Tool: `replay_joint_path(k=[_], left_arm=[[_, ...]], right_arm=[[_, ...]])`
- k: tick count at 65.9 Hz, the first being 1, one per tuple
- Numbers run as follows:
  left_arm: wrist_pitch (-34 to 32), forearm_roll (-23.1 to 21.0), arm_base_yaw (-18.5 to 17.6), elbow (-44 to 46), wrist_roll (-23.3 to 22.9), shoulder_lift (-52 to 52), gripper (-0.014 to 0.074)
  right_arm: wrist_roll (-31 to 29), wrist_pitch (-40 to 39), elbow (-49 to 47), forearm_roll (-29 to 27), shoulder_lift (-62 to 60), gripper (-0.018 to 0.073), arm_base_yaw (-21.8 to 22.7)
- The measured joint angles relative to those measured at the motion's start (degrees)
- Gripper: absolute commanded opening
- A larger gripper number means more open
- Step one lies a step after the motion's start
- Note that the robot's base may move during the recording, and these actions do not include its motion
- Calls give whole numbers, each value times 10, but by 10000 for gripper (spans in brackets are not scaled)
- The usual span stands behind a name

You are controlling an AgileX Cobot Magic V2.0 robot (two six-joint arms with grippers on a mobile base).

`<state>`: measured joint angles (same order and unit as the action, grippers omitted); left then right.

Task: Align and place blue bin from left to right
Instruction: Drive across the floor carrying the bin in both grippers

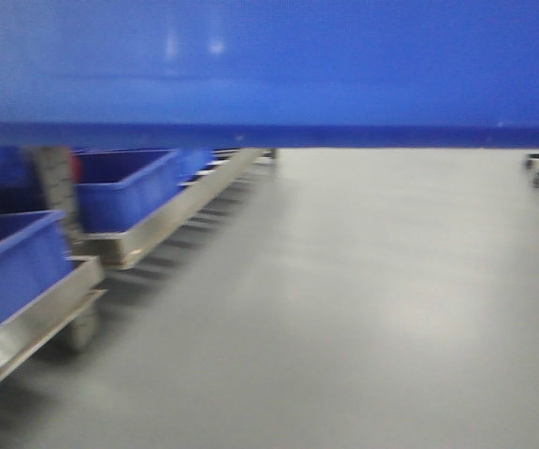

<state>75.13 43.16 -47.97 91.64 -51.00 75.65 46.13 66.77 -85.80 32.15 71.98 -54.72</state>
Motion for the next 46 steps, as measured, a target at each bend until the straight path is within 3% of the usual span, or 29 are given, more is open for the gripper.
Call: replay_joint_path(k=[46], left_arm=[[0,0,0,0,0,0,-111]], right_arm=[[0,0,0,0,0,-71,0]])
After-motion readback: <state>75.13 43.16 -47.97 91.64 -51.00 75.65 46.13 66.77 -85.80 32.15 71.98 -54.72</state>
